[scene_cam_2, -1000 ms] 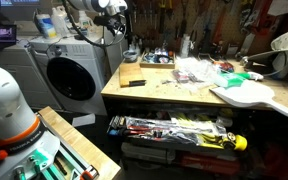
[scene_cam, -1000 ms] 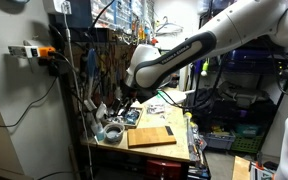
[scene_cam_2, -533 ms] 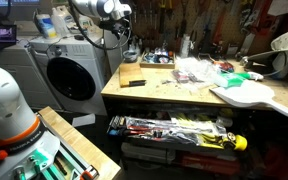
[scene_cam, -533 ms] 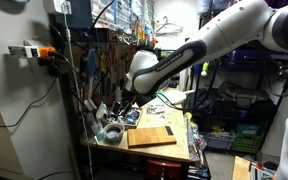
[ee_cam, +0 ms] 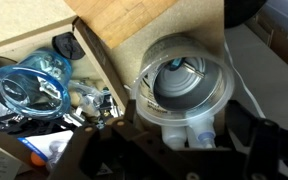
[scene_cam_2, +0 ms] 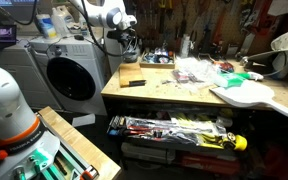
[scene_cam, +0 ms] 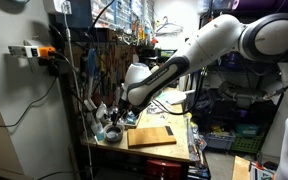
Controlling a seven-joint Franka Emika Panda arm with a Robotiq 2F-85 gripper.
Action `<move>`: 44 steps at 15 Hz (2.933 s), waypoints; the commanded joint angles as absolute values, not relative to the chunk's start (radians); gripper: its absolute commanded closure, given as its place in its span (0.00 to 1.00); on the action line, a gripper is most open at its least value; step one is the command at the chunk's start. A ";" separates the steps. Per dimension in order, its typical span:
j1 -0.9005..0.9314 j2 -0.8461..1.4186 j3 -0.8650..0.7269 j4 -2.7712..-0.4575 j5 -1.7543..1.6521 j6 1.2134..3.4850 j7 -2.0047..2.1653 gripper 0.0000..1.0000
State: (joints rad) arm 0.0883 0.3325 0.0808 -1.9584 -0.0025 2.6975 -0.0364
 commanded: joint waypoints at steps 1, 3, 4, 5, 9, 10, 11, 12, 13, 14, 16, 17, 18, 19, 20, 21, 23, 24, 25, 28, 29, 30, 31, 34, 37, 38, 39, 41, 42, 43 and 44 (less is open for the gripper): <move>0.105 0.411 0.062 -1.892 -0.061 2.729 -0.035 0.42; 0.112 0.436 0.054 -1.870 -0.081 2.731 -0.028 0.58; 0.113 0.448 0.054 -1.860 -0.085 2.727 -0.029 0.63; 0.113 0.458 0.054 -1.850 -0.088 2.725 -0.030 0.66; 0.124 0.488 0.042 -1.826 -0.115 2.730 -0.024 0.72; 0.130 0.492 0.034 -1.822 -0.126 2.730 -0.020 0.70; 0.138 0.496 0.024 -1.819 -0.143 2.731 -0.015 0.67; 0.144 0.499 0.017 -1.817 -0.157 2.730 -0.012 0.67; 0.151 0.502 0.009 -1.815 -0.171 2.730 -0.010 0.66; 0.153 0.504 0.007 -1.814 -0.178 2.727 -0.012 0.68; 0.154 0.509 0.007 -1.813 -0.186 2.722 -0.019 0.69; 0.157 0.512 0.006 -1.812 -0.190 2.722 -0.018 0.70; 0.156 0.514 0.007 -1.811 -0.188 2.720 -0.019 0.72; 0.158 0.517 0.007 -1.810 -0.189 2.719 -0.019 0.74; 0.159 0.519 0.006 -1.810 -0.190 2.719 -0.018 0.75; 0.163 0.522 0.001 -1.809 -0.196 2.721 -0.013 0.78; 0.166 0.524 -0.004 -1.806 -0.201 2.718 -0.010 0.94; 0.164 0.523 -0.002 -1.805 -0.199 2.713 -0.014 1.00; 0.169 0.521 -0.011 -1.803 -0.210 2.713 -0.007 1.00; 0.171 0.513 -0.019 -1.793 -0.216 2.706 -0.003 0.99; 0.169 0.510 -0.019 -1.787 -0.214 2.704 -0.004 0.99; 0.169 0.508 -0.020 -1.784 -0.214 2.703 -0.005 0.99; 0.165 0.506 -0.017 -1.779 -0.209 2.698 -0.011 0.99; 0.161 0.503 -0.011 -1.767 -0.201 2.686 -0.017 0.99; 0.165 0.500 -0.016 -1.765 -0.209 2.680 -0.015 0.99; 0.165 0.498 -0.016 -1.764 -0.209 2.677 -0.015 0.99; 0.164 0.494 -0.016 -1.763 -0.208 2.673 -0.015 0.99; 0.158 0.484 -0.009 -1.766 -0.199 2.666 -0.022 0.99; 0.159 0.479 -0.012 -1.766 -0.202 2.664 -0.018 0.99; 0.159 0.473 -0.014 -1.767 -0.204 2.662 -0.017 0.99; 0.160 0.468 -0.017 -1.767 -0.207 2.660 -0.016 0.99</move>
State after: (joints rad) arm 0.1528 0.4972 -0.0046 -1.7596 -0.1825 2.6987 -0.0341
